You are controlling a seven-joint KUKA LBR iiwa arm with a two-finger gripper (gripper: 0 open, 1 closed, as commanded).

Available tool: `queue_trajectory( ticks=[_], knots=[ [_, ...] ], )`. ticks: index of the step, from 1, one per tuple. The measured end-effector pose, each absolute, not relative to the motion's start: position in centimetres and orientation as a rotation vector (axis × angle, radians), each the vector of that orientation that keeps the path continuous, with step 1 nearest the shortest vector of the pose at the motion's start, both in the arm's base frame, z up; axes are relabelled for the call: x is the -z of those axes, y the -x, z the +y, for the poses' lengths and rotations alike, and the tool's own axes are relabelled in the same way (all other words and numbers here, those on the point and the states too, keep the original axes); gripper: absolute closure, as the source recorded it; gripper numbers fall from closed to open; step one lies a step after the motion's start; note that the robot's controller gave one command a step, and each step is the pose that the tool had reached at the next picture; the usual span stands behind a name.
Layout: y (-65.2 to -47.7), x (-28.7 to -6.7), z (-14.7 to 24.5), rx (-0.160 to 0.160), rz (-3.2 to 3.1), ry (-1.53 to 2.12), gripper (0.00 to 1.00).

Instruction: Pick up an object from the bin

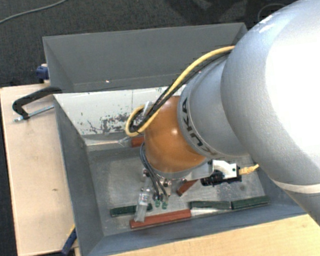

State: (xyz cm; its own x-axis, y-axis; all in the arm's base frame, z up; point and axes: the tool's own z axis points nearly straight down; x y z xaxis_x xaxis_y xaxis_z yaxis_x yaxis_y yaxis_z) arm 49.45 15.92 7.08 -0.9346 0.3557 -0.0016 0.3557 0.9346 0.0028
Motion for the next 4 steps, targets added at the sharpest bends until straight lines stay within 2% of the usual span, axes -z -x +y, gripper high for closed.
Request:
queue_trajectory(
  ticks=[1, 2, 3, 4],
  knots=[
    [-49.1, -7.1, 17.0, -0.004, 3.023, -0.850, 0.00],
    [-49.2, -7.1, 17.0, -0.004, 3.021, -0.851, 1.00],
    [-51.9, -8.3, 19.6, -0.009, 2.990, -0.945, 1.00],
    [-53.3, -7.3, 20.4, -0.004, 3.046, -0.757, 1.00]
  ],
)
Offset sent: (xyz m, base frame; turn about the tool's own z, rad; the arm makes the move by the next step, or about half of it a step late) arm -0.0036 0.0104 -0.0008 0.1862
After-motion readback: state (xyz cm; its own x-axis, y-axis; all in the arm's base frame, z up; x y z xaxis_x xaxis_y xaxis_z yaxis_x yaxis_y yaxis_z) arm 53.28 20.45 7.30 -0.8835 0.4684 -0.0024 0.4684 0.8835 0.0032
